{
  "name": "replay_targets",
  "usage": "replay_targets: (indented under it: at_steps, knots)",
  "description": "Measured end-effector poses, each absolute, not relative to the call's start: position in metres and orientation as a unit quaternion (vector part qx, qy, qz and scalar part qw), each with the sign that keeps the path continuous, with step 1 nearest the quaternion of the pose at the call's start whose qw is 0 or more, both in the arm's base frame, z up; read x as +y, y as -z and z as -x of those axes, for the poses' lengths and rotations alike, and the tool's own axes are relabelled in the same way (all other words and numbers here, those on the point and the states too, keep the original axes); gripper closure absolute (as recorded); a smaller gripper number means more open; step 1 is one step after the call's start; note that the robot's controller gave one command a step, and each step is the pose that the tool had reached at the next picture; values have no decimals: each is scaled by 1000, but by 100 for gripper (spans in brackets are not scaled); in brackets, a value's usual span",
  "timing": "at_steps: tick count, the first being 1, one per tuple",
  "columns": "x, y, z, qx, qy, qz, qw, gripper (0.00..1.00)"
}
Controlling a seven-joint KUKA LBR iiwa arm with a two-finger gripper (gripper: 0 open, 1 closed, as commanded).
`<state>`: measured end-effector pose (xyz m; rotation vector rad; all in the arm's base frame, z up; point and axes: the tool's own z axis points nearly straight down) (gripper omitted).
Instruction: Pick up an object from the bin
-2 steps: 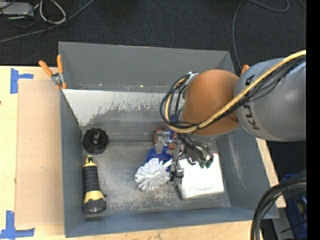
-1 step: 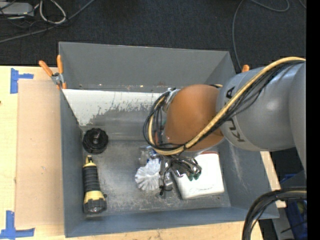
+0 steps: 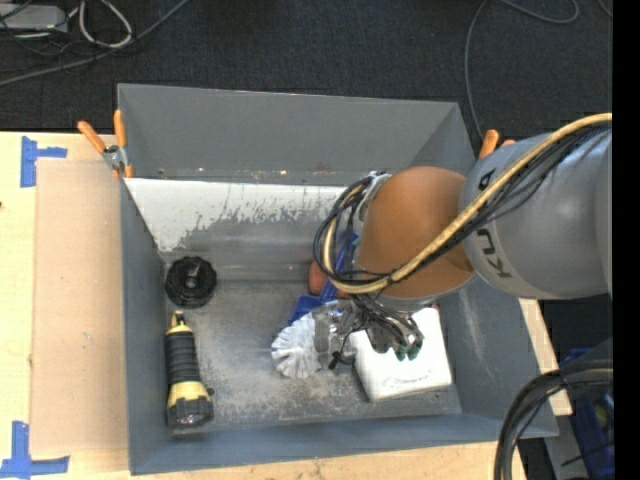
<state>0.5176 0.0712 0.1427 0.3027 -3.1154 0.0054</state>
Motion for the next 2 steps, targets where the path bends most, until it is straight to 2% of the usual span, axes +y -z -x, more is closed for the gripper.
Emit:
replay_targets:
  at_steps: [1, 2]
  knots:
    - [71, -142, -518, -995, -2, -96, 6, 100]
    - [87, -86, -585, -994, -1, -105, 6, 100]
